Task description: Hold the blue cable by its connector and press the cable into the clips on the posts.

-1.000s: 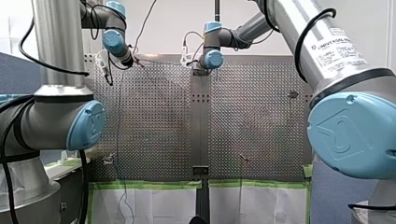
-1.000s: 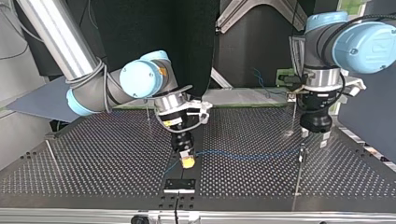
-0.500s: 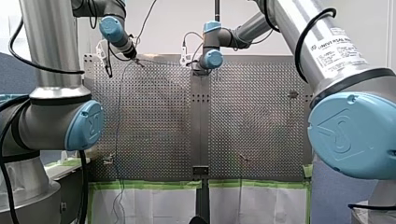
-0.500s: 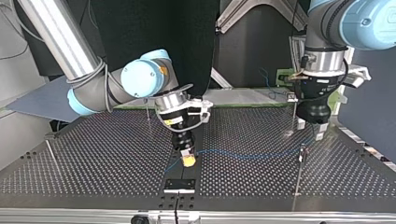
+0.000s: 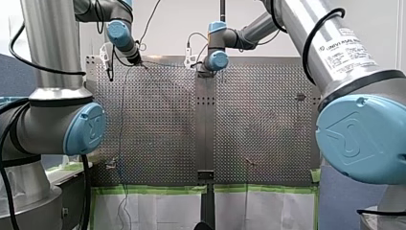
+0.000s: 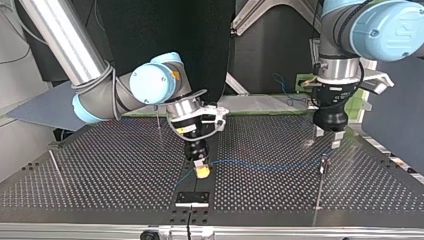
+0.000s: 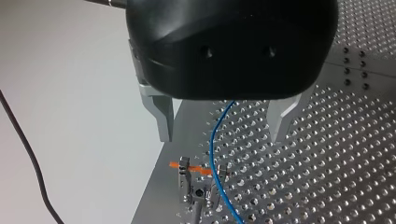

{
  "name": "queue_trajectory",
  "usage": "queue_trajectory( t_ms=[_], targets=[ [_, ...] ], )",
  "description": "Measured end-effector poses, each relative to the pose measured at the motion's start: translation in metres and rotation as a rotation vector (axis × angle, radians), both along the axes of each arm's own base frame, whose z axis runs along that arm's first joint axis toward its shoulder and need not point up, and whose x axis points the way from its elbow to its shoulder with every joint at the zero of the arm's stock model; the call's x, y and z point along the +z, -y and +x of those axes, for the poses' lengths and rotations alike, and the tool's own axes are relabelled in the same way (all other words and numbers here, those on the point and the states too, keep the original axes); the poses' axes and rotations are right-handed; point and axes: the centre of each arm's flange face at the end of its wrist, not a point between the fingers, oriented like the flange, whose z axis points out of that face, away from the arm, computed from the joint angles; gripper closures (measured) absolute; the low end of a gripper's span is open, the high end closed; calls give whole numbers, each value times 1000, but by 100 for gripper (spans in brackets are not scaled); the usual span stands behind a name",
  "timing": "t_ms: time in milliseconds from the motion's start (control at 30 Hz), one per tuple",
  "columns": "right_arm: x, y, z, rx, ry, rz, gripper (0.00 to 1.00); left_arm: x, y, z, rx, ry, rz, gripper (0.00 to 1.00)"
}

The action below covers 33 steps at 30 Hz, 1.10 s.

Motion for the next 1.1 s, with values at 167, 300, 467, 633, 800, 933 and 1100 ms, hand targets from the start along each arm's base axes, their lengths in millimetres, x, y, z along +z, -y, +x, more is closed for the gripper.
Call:
queue_trajectory(
  t_ms=[167,300,467,633,800,933,1100],
  targets=[
    [0,0,0,0,-1,1,100,1,-1,1,11,11,41,2],
    [0,0,0,0,-1,0,100,2,-1,3,11,21,72,2],
    [0,-1,0,0,-3,-2,100,2,0,3,7,20,115,2],
    [0,-2,1,3,-5,-2,100,2,1,3,4,16,158,2],
    [0,-3,2,4,-5,-1,100,2,1,3,3,13,171,2],
    [0,-3,2,4,-5,-1,100,1,1,3,5,12,171,2],
    [0,-3,2,4,-5,-1,100,1,0,3,20,9,164,2]
  ],
)
